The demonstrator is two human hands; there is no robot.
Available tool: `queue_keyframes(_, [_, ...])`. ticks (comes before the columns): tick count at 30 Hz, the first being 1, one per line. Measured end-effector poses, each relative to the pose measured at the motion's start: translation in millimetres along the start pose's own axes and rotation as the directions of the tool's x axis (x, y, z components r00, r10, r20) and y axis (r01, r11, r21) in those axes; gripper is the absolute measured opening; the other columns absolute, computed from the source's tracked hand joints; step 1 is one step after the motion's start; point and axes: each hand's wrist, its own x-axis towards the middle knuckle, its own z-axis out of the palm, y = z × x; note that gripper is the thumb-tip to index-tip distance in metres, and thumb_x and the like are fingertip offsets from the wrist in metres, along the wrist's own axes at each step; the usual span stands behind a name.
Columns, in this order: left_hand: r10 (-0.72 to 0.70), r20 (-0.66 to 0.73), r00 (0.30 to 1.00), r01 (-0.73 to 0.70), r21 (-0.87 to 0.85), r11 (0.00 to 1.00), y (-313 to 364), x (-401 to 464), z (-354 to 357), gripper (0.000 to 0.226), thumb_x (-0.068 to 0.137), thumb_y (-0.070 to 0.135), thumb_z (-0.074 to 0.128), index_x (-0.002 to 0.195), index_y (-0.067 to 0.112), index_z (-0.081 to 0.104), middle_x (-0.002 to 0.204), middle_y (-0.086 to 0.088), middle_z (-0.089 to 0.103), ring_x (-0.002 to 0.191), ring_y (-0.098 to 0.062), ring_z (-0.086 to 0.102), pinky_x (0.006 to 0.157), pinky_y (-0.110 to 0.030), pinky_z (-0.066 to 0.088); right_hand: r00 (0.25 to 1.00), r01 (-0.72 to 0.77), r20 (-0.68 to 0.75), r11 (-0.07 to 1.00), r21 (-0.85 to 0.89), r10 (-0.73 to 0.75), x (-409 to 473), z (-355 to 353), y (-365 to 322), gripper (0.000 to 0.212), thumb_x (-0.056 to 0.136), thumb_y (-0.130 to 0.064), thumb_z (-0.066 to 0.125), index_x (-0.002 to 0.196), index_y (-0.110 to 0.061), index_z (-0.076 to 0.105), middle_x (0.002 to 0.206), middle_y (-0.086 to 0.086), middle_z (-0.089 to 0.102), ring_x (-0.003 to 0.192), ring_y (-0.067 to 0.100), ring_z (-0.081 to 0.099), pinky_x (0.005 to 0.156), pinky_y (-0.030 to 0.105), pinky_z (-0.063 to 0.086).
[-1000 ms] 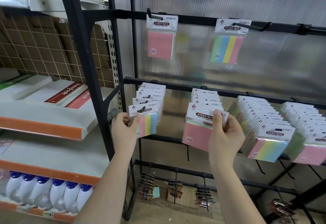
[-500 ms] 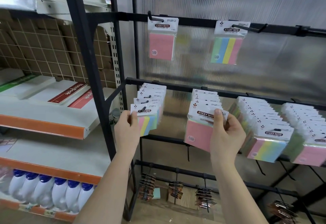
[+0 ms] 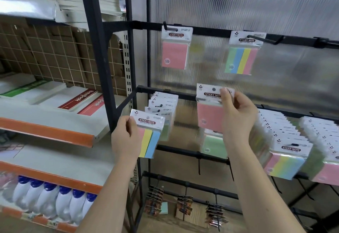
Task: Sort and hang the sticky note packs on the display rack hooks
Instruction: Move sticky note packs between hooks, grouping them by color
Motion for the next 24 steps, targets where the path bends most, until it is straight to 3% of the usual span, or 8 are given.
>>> queue_keyframes(3, [0.035, -0.031, 0.999, -0.036, -0.03, 0.999, 5, 3, -7, 0.022, 0.101, 0.025, 0.039, 0.085, 0.013, 0.048, 0.069, 0.009, 0.05, 0.064, -0.001, 0.053, 0.051, -0.009, 0.035, 0.997, 0.061, 0.044, 0.998, 0.015, -0.061, 10, 21, -16, 0.045, 0.091, -0.023, 0.062, 0.054, -0.017, 0.037, 0.052, -0.01, 0.031, 0.053, 0.004, 0.026, 0.05, 0.021, 0.022])
queue_keyframes(7, [0.059, -0.07, 0.996, -0.064, -0.074, 0.995, 18, 9, -12, 0.022, 0.1, 0.019, 0.041, 0.084, 0.007, 0.049, 0.066, 0.009, 0.048, 0.064, 0.017, 0.049, 0.056, -0.001, 0.037, 0.984, 0.129, 0.118, 0.99, 0.06, -0.136, 23, 51, -35, 0.049, 0.091, -0.019, 0.062, 0.05, -0.027, 0.036, 0.041, -0.016, 0.034, 0.047, 0.002, 0.03, 0.047, 0.014, 0.022])
queue_keyframes(12, [0.087, -0.141, 0.986, -0.107, -0.14, 0.984, 30, 15, -19, 0.023, 0.1, 0.017, 0.042, 0.082, 0.005, 0.049, 0.066, 0.008, 0.046, 0.064, 0.015, 0.05, 0.057, -0.002, 0.038, 0.968, 0.164, 0.167, 0.977, 0.137, -0.186, 37, 83, -56, 0.045, 0.089, -0.022, 0.065, 0.054, -0.013, 0.038, 0.048, -0.014, 0.034, 0.051, 0.002, 0.028, 0.049, 0.017, 0.024])
queue_keyframes(15, [0.09, -0.172, 0.981, -0.116, -0.149, 0.982, 32, 19, -21, 0.023, 0.1, 0.018, 0.042, 0.082, 0.005, 0.049, 0.066, 0.009, 0.047, 0.065, 0.014, 0.05, 0.057, -0.002, 0.038, 0.961, 0.182, 0.177, 0.967, 0.18, -0.214, 41, 95, -66, 0.04, 0.089, -0.024, 0.066, 0.069, 0.01, 0.055, 0.059, 0.01, 0.054, 0.058, 0.008, 0.046, 0.055, 0.024, 0.037])
queue_keyframes(16, [0.092, -0.181, 0.979, -0.12, -0.152, 0.981, 33, 20, -22, 0.023, 0.1, 0.019, 0.042, 0.082, 0.006, 0.049, 0.066, 0.009, 0.047, 0.065, 0.014, 0.05, 0.057, -0.002, 0.038, 0.959, 0.19, 0.179, 0.965, 0.181, -0.222, 42, 99, -68, 0.039, 0.089, -0.025, 0.066, 0.073, 0.01, 0.058, 0.063, 0.015, 0.059, 0.06, 0.011, 0.05, 0.057, 0.027, 0.041])
queue_keyframes(19, [0.114, -0.199, 0.973, -0.146, -0.157, 0.977, 34, 22, -23, 0.024, 0.1, 0.018, 0.042, 0.08, 0.007, 0.049, 0.065, 0.007, 0.045, 0.062, 0.012, 0.049, 0.056, -0.002, 0.036, 0.962, 0.18, 0.175, 0.969, 0.168, -0.209, 46, 107, -74, 0.032, 0.088, -0.026, 0.067, 0.072, 0.002, 0.065, 0.061, 0.003, 0.063, 0.061, 0.013, 0.057, 0.056, 0.028, 0.045])
queue_keyframes(22, [0.124, -0.204, 0.971, -0.158, -0.158, 0.975, 33, 23, -23, 0.023, 0.1, 0.017, 0.043, 0.079, 0.007, 0.048, 0.064, 0.007, 0.045, 0.061, 0.011, 0.048, 0.055, -0.002, 0.036, 0.963, 0.175, 0.171, 0.966, 0.19, -0.208, 47, 114, -76, 0.042, 0.086, -0.029, 0.068, 0.076, 0.011, 0.061, 0.067, 0.022, 0.061, 0.062, 0.02, 0.055, 0.057, 0.035, 0.044])
queue_keyframes(24, [0.132, -0.208, 0.969, -0.167, -0.161, 0.973, 33, 23, -22, 0.023, 0.099, 0.016, 0.043, 0.079, 0.007, 0.049, 0.064, 0.007, 0.045, 0.061, 0.01, 0.048, 0.054, -0.003, 0.036, 0.966, 0.173, 0.162, 0.967, 0.185, -0.204, 46, 117, -77, 0.045, 0.086, -0.03, 0.068, 0.078, 0.014, 0.06, 0.074, 0.026, 0.062, 0.062, 0.018, 0.053, 0.056, 0.034, 0.043])
